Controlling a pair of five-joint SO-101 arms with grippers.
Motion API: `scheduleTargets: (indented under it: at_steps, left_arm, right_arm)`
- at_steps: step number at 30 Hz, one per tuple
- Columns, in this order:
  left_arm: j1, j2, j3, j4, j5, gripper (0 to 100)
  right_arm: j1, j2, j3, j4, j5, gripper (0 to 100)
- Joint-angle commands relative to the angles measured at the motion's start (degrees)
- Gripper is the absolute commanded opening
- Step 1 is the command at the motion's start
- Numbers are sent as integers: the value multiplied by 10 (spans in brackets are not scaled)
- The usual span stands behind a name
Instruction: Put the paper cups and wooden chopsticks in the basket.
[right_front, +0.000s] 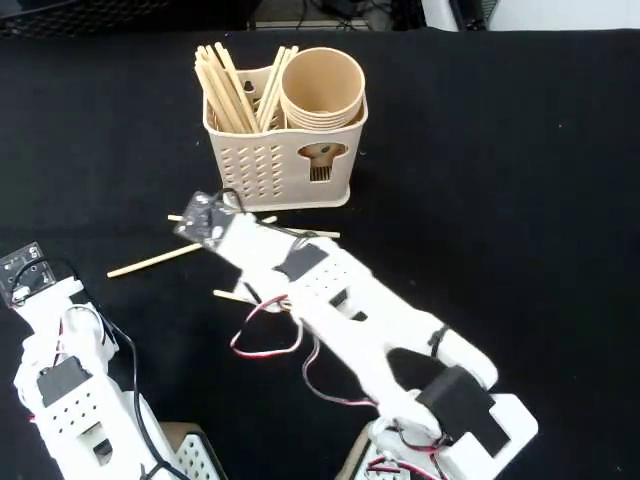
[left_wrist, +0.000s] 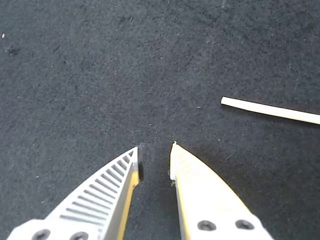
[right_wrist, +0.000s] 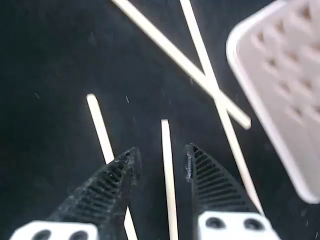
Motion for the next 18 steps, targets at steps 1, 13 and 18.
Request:
scheduleTargets:
  at_steps: [1,13,18]
  left_arm:
    - [1,-6,-8,-6,1,122]
    - [-78,-6,-22,-5,4,120]
    - [-128,-6,-30,-5,4,120]
  right_arm:
    - [-21,7,-64,-13,6,159]
    - [-31,170,-193,-134,6,158]
    - [-44,236,-256,-137,-34,158]
